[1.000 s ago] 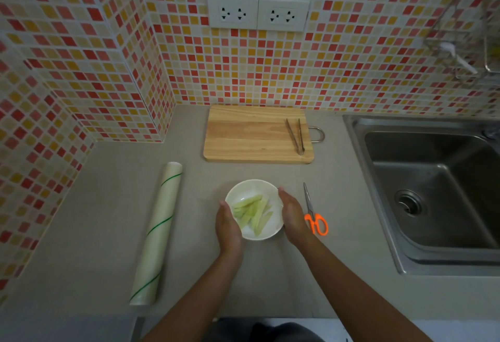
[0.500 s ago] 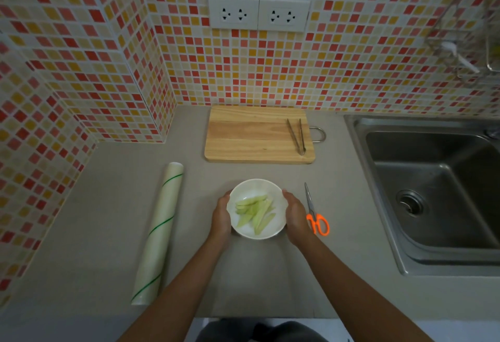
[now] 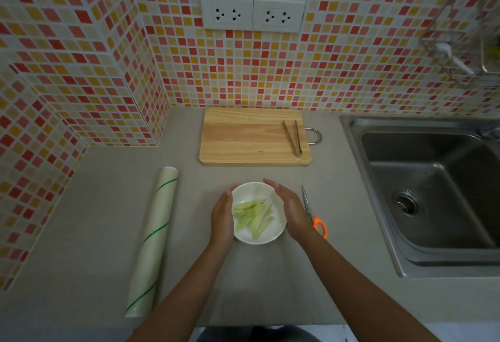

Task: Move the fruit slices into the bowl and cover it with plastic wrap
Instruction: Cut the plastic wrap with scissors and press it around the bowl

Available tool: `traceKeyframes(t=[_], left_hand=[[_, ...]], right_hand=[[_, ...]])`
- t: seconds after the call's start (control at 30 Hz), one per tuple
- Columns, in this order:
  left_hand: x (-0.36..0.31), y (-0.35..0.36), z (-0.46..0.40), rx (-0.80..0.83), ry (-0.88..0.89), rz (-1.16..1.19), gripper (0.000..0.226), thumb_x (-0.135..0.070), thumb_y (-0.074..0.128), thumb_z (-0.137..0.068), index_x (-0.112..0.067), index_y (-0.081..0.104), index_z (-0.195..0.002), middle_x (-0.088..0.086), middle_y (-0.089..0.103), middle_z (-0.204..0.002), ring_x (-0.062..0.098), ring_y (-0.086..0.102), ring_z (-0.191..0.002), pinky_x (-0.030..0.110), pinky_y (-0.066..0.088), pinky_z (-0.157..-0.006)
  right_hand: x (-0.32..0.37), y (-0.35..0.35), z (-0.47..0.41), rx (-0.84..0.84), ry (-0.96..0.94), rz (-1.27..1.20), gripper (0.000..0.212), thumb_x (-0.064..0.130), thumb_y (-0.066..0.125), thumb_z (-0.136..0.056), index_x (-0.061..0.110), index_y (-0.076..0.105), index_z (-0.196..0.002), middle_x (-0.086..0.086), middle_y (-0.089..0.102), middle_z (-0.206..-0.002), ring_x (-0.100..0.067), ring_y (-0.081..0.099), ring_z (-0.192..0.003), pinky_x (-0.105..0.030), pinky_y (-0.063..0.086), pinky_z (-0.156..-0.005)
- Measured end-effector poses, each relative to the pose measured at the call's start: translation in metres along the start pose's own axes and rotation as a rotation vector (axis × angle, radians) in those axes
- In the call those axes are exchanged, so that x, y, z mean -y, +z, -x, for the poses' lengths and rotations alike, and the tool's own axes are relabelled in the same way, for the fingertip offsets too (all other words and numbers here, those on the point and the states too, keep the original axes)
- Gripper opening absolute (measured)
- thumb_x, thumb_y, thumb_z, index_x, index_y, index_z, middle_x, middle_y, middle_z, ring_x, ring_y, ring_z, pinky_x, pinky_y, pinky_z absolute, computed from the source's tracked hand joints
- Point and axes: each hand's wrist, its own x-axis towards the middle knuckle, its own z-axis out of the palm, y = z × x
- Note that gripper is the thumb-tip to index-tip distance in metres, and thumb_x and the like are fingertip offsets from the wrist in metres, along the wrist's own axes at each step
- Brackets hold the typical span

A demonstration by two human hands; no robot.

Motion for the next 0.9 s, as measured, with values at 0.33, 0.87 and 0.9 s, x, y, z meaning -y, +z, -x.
traceKeyframes(t=[0.33, 0.87, 0.9], left_hand=[[-0.006, -0.003, -0.007, 0.118, -0.029, -0.087, 0.043, -0.031, 0.033, -0.103, -0.007, 0.066, -0.116, 0.015, 0.069, -0.113, 0.025, 0.065, -0.102, 0.030, 0.053, -0.083], [0.005, -0.003, -0.010, -0.013, 0.017, -0.106, 0.034, -0.030, 0.045, -0.099, -0.021, 0.073, -0.082, 0.007, 0.073, -0.084, 0.021, 0.068, -0.082, 0.036, 0.052, -0.080], [0.006, -0.003, -0.011, -0.017, 0.016, -0.104, 0.034, -0.030, 0.045, -0.099, -0.020, 0.073, -0.083, 0.007, 0.073, -0.085, 0.022, 0.068, -0.082, 0.036, 0.052, -0.080]], right_hand=[[0.012, -0.008, -0.012, 0.191, 0.214, 0.108, 0.066, 0.054, 0.030, -0.097, 0.001, 0.065, -0.115, -0.022, 0.067, -0.116, -0.034, 0.063, -0.110, -0.046, 0.048, -0.099], [0.020, 0.004, -0.029, 0.355, 0.308, 0.008, 0.072, 0.059, 0.032, -0.094, 0.000, 0.064, -0.116, -0.019, 0.068, -0.105, -0.028, 0.066, -0.098, -0.035, 0.054, -0.085], [0.019, 0.005, -0.028, 0.317, 0.299, 0.008, 0.077, 0.061, 0.030, -0.093, -0.003, 0.061, -0.119, -0.022, 0.065, -0.109, -0.031, 0.064, -0.101, -0.038, 0.052, -0.089]])
